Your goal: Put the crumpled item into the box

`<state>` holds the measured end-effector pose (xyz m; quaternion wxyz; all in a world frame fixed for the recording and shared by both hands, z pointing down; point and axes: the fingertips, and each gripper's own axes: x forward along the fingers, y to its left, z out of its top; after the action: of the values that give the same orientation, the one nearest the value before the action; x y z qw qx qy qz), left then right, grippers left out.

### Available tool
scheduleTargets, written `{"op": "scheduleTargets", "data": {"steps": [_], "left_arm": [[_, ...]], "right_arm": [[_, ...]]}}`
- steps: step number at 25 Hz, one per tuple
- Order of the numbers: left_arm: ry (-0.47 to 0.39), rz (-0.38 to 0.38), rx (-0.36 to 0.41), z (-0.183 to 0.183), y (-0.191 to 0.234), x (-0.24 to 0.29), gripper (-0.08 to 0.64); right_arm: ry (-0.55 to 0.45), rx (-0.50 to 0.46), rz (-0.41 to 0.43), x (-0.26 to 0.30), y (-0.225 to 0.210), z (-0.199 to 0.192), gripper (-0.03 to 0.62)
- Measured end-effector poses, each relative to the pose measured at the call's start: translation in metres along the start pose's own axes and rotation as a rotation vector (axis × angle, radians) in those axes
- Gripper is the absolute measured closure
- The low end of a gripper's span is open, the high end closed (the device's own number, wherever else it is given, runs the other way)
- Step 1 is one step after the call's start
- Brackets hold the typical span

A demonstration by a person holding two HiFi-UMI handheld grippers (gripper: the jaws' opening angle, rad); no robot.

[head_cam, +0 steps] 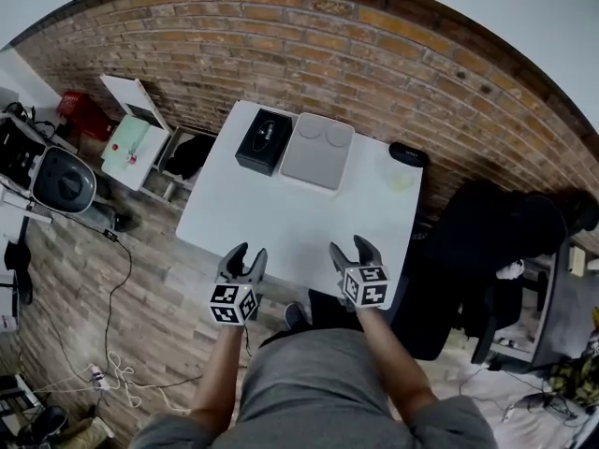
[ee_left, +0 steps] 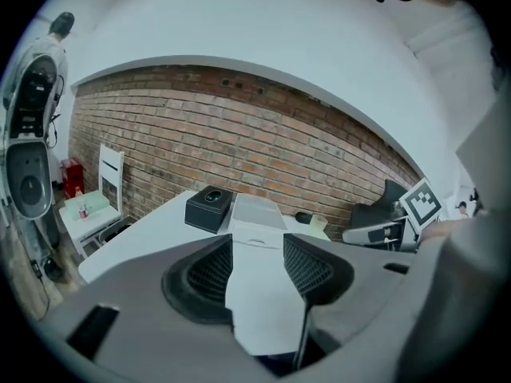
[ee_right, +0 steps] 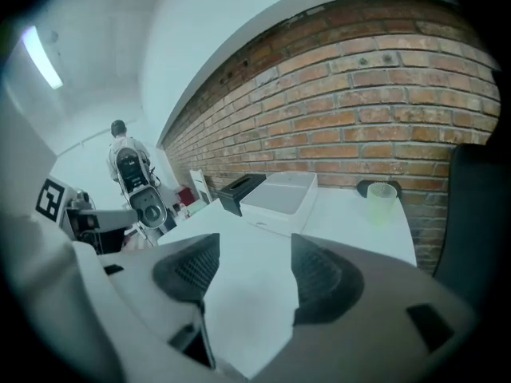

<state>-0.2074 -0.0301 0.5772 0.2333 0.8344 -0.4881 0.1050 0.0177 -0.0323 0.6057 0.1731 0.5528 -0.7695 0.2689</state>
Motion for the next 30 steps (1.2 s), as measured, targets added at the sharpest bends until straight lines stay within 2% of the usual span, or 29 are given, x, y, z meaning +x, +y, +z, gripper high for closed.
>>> {"op": "scheduleTargets", "data": {"steps": [3, 8, 13, 17, 25, 30], "left_arm": [[-0.016, -0.002, -0.03, -0.006, -0.002, -0.019, 0.373], [-0.045, -0.007, -0.027, -0.006, -0.015, -0.043, 0.373], [-0.077, -0.02, -0.007, 0.006, -0.029, -0.057, 0.373], [-0.065, -0.051, -0.013, 0.0, -0.046, -0.06, 0.373], [-0.081, -0.048, 0.041, 0.006, -0.094, -0.073, 0.373], [-0.123, -0.036, 0.066, 0.012, -0.128, -0.08, 0.373]], "right_arm": [[-0.032, 0.019, 0.011, -0.023, 0.013, 0.005, 0.304], [-0.068, -0.016, 0.001, -0.058, 0.022, 0.011, 0.305], [-0.077, -0.035, 0.0, -0.071, 0.027, 0.01, 0.307], [-0.085, -0.04, 0.011, -0.079, 0.029, 0.005, 0.305], [-0.124, -0.078, 0.049, -0.112, 0.023, 0.008, 0.304], [-0.156, -0.121, 0.068, -0.135, 0.016, 0.01, 0.304]]}}
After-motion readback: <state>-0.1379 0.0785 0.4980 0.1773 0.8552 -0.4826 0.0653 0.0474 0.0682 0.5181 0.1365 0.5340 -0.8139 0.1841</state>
